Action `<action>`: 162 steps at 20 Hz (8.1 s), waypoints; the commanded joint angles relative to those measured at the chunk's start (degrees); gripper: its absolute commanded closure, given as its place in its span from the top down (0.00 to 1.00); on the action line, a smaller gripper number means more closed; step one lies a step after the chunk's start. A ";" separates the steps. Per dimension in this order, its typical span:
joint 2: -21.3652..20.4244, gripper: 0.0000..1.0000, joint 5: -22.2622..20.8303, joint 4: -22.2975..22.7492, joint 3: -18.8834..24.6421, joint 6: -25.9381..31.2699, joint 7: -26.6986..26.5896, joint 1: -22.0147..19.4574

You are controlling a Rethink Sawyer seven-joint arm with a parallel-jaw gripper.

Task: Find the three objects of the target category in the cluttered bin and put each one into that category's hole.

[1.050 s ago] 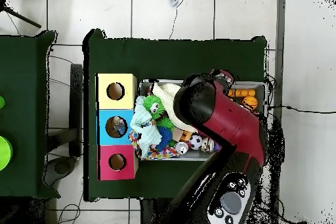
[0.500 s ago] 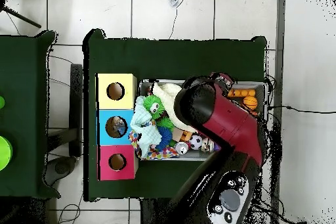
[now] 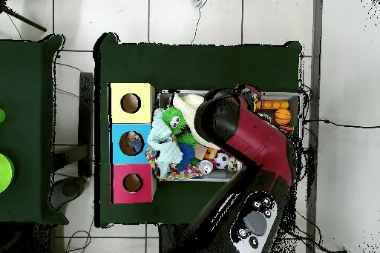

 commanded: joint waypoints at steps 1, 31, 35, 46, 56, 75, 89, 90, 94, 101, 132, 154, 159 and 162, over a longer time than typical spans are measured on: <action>2.37 0.00 1.13 5.15 7.56 -5.15 5.19 -2.12; -0.61 0.00 -0.31 8.46 11.70 -11.55 3.91 -4.57; -3.74 0.00 -5.32 12.67 17.36 -17.23 -0.52 -10.64; -0.25 0.00 -5.10 6.06 9.72 6.33 2.80 -8.15; 0.60 0.00 -5.13 6.06 10.44 4.70 2.14 -8.70; 2.11 0.00 -4.37 6.52 8.13 0.04 4.37 -6.61; 3.29 0.00 -3.32 6.88 7.65 -2.86 5.40 -5.30; 3.45 0.00 -3.15 6.91 7.44 -3.18 5.74 -5.06; 3.40 0.00 -3.25 7.21 7.61 -3.85 5.34 -5.27; 4.38 0.00 -3.03 6.58 6.72 -4.05 5.74 -4.72; 5.71 0.00 -2.19 6.15 5.03 -4.37 6.16 -3.36; 0.41 0.00 2.46 1.97 5.85 5.71 5.84 -3.29; -0.76 0.00 2.42 2.15 6.96 5.21 3.70 -4.38; -2.38 0.00 0.94 2.10 7.63 5.08 0.26 -6.38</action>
